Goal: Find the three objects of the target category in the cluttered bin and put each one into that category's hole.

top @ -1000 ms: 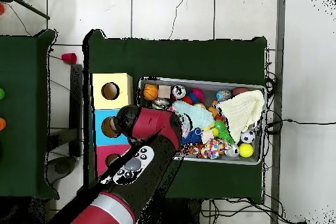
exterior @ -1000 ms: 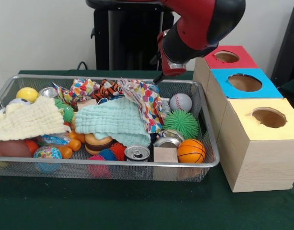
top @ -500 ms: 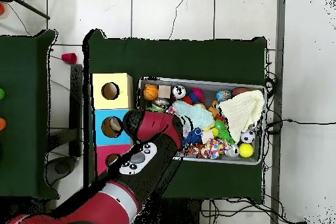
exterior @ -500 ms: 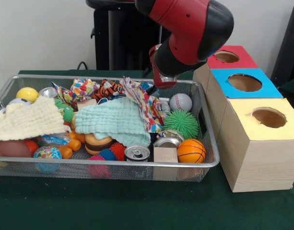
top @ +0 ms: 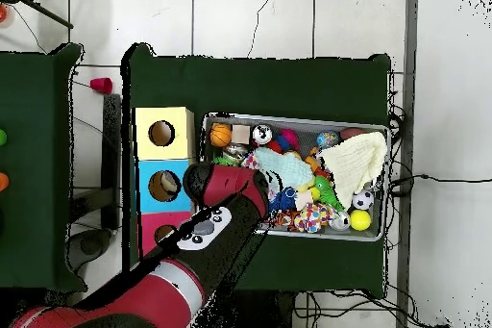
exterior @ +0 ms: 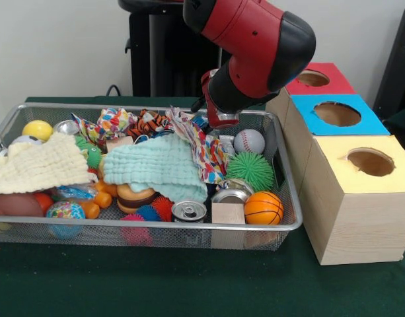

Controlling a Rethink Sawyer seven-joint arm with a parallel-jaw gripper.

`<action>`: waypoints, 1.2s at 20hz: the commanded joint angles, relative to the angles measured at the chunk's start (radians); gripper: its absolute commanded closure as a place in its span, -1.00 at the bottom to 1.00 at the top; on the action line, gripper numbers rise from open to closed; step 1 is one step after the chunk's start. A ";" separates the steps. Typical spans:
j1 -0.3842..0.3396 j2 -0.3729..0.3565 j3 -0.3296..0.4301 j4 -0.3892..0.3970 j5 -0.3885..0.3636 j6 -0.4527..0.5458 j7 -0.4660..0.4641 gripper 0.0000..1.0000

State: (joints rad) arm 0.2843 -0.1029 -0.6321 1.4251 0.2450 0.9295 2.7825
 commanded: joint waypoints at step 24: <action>-0.052 -0.018 0.235 -0.068 0.100 -0.009 0.084 1.00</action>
State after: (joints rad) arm 0.2629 -0.1218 -0.6162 1.4274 0.2514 0.9556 2.7825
